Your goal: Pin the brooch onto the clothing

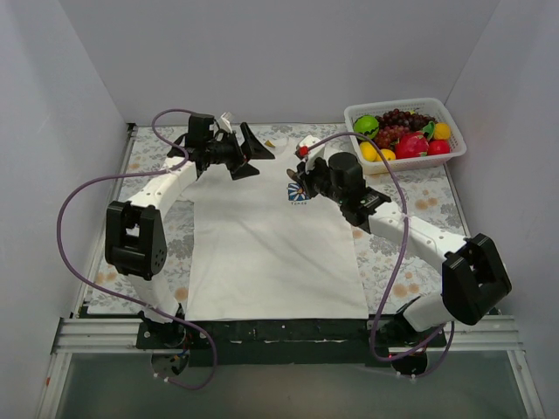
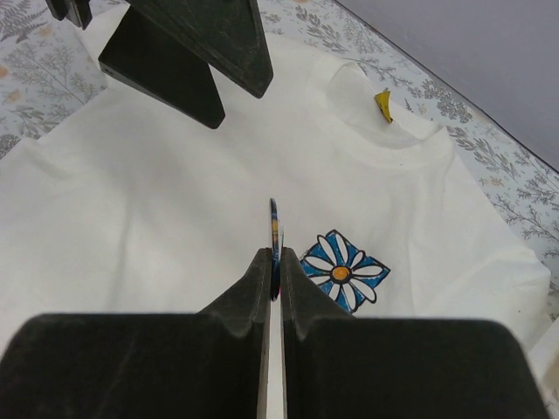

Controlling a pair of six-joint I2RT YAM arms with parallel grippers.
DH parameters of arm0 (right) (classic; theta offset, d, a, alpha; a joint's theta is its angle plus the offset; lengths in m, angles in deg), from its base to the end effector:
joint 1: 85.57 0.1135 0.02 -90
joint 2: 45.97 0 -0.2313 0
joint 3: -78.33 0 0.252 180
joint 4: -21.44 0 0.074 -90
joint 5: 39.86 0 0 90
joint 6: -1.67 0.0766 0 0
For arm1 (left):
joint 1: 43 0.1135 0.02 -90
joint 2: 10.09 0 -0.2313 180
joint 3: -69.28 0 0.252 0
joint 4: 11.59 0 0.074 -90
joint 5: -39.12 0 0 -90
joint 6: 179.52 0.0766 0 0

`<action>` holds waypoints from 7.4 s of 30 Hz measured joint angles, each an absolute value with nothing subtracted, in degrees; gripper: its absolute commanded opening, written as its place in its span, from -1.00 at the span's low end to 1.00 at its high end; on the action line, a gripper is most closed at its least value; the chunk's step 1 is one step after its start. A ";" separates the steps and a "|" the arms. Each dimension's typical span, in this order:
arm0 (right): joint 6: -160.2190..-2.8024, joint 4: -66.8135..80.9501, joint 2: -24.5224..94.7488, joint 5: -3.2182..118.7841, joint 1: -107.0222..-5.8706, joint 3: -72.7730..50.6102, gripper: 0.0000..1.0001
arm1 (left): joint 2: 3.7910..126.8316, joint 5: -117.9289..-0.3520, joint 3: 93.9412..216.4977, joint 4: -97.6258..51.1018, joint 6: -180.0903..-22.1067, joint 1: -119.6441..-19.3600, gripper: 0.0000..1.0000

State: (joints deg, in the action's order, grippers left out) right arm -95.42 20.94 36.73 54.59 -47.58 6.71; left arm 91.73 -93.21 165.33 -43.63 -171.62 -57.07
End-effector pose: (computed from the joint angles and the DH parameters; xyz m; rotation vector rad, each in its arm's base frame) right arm 0.2999 0.2418 0.2643 -0.7403 1.6354 0.4572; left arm 0.3961 -0.1525 0.2345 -1.0368 2.4100 -1.6061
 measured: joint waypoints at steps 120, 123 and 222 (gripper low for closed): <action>-46.15 34.45 41.54 110.22 -70.20 0.24 0.39 | 67.86 -60.94 153.24 -36.59 -132.59 -80.45 -1.00; -43.46 41.51 40.99 111.90 -70.11 1.75 0.36 | 67.18 -66.47 153.24 -37.68 -133.35 -79.71 -1.00; -27.81 81.25 39.29 92.56 -63.68 14.42 -0.97 | 75.01 -101.25 146.32 9.22 -173.70 -66.73 -0.38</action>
State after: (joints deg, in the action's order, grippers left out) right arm -27.81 81.25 39.29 92.56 -63.68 14.42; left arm 75.01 -101.25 146.32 9.22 -173.70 -66.73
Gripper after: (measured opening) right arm 0.036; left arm 0.313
